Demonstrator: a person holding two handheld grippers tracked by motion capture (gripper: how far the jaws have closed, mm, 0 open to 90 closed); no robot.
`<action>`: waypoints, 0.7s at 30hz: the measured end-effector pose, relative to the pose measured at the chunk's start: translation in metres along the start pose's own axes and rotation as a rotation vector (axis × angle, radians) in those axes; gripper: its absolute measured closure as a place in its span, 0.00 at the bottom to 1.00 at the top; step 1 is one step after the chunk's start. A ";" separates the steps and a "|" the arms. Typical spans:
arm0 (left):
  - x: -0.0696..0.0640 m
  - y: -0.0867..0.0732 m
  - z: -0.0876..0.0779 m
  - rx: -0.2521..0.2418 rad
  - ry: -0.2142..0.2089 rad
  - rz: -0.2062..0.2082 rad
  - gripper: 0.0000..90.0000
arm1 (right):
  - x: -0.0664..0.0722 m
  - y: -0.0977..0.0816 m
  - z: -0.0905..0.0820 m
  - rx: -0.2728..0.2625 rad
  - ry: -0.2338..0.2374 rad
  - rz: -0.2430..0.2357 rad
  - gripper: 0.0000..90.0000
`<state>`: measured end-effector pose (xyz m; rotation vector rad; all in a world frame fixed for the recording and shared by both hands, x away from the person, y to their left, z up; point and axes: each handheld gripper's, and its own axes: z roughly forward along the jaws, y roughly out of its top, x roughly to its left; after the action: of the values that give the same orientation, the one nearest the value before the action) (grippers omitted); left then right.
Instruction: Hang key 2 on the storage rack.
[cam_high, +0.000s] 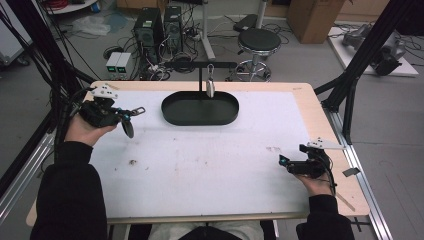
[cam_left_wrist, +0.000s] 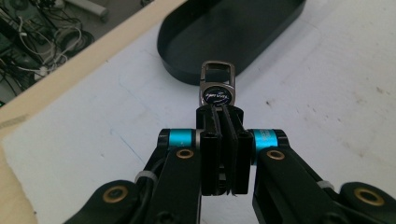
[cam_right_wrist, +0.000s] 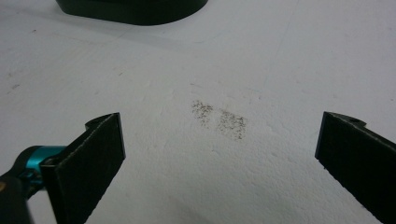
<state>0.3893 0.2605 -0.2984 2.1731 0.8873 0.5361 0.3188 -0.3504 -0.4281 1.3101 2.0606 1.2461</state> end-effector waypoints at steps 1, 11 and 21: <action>0.002 0.003 -0.001 -0.007 0.001 -0.002 0.95 | 0.000 0.000 0.000 -0.002 0.000 0.004 0.01; 0.006 0.038 0.004 -0.020 -0.011 0.039 0.95 | -0.001 -0.001 -0.001 -0.004 0.010 0.005 0.01; 0.001 0.065 0.022 -0.017 -0.028 0.078 0.95 | -0.001 -0.001 -0.002 -0.014 0.016 0.006 0.01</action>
<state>0.4312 0.2183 -0.2641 2.2015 0.7832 0.5483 0.3176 -0.3523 -0.4284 1.3050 2.0575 1.2753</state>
